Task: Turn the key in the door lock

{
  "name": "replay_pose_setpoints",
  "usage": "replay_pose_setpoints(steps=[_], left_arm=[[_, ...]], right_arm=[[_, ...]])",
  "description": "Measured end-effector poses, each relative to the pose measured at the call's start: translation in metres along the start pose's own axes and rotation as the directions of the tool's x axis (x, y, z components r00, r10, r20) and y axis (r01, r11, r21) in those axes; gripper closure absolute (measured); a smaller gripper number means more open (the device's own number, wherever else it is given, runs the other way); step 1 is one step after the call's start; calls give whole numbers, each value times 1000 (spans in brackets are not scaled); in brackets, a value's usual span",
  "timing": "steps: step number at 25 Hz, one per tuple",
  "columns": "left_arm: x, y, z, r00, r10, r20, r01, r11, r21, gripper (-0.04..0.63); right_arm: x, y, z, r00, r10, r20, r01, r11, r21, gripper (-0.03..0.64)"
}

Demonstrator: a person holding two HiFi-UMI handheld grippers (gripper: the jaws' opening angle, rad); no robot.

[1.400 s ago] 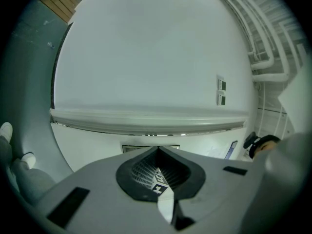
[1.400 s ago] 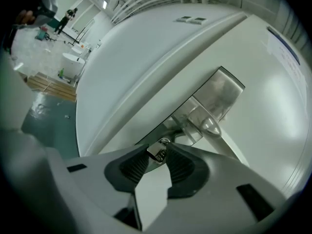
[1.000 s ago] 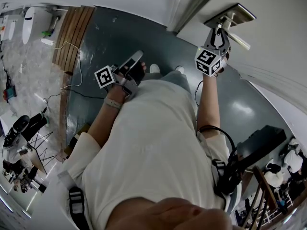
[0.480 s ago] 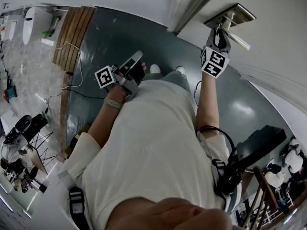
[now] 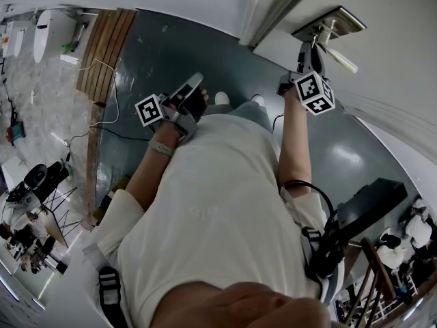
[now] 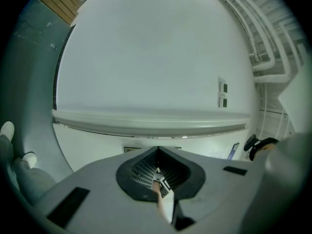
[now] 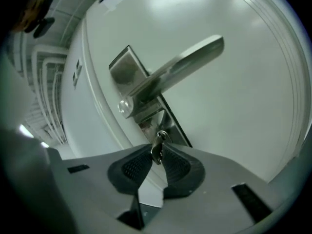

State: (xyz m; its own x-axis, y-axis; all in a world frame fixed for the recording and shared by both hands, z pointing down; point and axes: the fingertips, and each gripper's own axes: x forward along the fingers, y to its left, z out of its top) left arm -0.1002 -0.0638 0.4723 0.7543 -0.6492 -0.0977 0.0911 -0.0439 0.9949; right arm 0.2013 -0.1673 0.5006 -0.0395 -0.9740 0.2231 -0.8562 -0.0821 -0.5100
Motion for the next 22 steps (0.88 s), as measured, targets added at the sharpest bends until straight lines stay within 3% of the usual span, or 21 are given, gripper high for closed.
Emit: replay_pose_setpoints(steps=[2, 4, 8, 11, 15, 18, 19, 20, 22], left_arm=[[0, 0, 0, 1000, 1, 2, -1, 1000, -3, 588], [0, 1, 1, 1000, 1, 2, -1, 1000, -4, 588], [0, 1, 1, 1000, 2, 2, -2, 1000, -6, 588], [-1, 2, 2, 1000, 3, 4, -3, 1000, -7, 588], [-1, 2, 2, 1000, 4, 4, -4, 1000, -13, 588], [-1, 3, 2, 1000, 6, 5, -6, 1000, -16, 588], [-1, 3, 2, 1000, 7, 5, -7, 1000, -17, 588], [-1, 4, 2, 1000, 8, 5, -8, 1000, -19, 588], [0, 4, 1, 1000, 9, 4, -9, 1000, -21, 588]], right_arm=[[-1, 1, 0, 999, 44, 23, -47, 985, 167, 557], [-1, 2, 1, 996, 74, 48, -85, 948, 306, 555], [-3, 0, 1, 992, 102, 78, -126, 879, 459, 554], [-3, -2, -1, 989, 112, 98, -148, 808, 570, 554], [-6, -3, -5, 983, 103, 149, -181, 613, 769, 571], [-5, -8, -7, 965, 121, 232, -261, 403, 877, 578], [-4, -10, -8, 960, 123, 252, -280, 348, 895, 578], [-4, -10, -9, 956, 124, 267, -293, 309, 905, 577], [-3, -11, -9, 952, 121, 281, -304, 267, 915, 578]])
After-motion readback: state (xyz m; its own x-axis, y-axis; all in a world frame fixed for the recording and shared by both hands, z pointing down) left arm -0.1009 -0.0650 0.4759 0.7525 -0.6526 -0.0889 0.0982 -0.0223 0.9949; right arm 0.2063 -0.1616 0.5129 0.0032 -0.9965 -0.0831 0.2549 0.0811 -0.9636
